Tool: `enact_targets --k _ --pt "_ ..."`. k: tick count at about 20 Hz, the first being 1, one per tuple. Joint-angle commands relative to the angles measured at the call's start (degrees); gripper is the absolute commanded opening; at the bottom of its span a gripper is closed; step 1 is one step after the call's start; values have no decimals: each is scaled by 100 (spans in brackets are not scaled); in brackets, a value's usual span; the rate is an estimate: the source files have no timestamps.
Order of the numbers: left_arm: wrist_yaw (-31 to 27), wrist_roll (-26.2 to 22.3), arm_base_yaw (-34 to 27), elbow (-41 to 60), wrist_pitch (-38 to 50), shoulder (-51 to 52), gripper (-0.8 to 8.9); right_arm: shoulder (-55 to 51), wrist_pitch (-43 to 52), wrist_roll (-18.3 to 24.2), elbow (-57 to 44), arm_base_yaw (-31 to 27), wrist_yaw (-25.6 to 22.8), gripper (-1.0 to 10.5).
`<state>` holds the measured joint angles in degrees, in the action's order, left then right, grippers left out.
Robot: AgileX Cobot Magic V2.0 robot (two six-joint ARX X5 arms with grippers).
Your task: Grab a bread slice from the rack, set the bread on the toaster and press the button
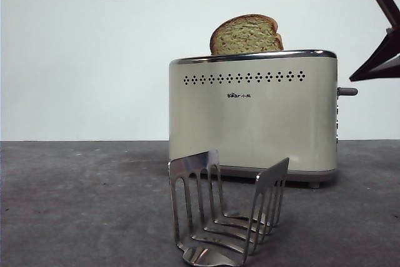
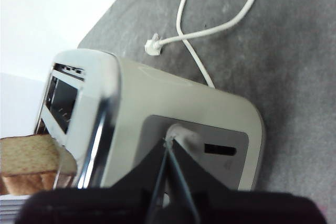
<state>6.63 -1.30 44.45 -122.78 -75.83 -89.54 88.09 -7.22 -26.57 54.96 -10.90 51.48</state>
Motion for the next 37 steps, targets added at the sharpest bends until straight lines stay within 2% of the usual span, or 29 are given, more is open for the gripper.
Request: enact_targets --k 1,6,10,16,20,23,27,37 --pt "24 111 101 52 11 157 -8 136 28 33 28 4 63 -6" --pt "26 269 127 52 11 398 -8 286 -55 129 28 9 87 -6" --pt "264 409 146 57 11 573 -8 356 -245 302 28 44 -26 -6" --pt "273 472 424 160 11 647 -8 542 -365 426 28 177 -278 -6" --pt "85 479 505 863 11 885 -8 702 -466 533 28 195 -374 -6" --pt "31 570 496 1493 11 1104 -8 704 -706 789 28 195 -708 -6" --pt "-597 691 498 2052 11 1303 -8 769 -776 876 28 195 -741 -6" --pt "-970 756 485 2299 11 1340 -8 1150 -868 905 28 197 -741 -6"
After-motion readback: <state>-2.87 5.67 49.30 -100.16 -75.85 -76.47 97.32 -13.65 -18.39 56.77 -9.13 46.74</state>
